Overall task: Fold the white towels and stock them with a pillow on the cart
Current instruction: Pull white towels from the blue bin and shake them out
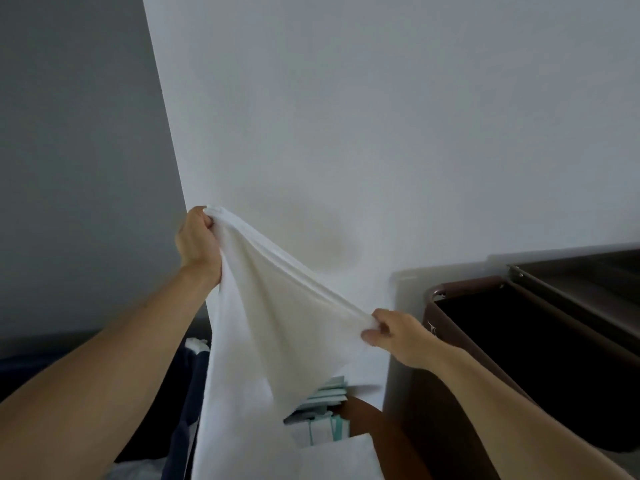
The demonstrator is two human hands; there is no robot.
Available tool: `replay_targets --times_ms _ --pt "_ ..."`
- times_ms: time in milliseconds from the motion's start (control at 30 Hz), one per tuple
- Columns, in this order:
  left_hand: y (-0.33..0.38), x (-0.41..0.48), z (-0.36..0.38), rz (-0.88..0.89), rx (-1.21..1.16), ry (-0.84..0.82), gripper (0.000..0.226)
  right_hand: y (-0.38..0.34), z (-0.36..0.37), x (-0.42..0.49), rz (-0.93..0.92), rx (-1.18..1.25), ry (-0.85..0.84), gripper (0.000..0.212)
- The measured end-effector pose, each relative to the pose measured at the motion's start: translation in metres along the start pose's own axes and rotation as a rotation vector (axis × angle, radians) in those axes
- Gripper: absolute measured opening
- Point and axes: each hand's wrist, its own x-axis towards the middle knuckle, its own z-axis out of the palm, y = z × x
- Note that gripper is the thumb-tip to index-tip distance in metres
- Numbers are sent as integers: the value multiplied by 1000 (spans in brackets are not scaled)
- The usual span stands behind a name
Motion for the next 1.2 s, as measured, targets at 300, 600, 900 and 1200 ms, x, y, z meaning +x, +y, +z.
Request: replay_targets --times_ms 300,600,900,1200 --pt "-24 23 -21 -34 217 1 26 -48 -62 3 -129 121 401 15" --pt "-58 23 -30 -250 207 26 17 -31 -22 -15 -194 116 398 31" --pt "-70 13 -26 -269 183 8 20 -1 7 -16 -212 61 354 26" --pt "-62 8 -24 -226 190 -40 24 5 8 -20 -149 -36 244 24"
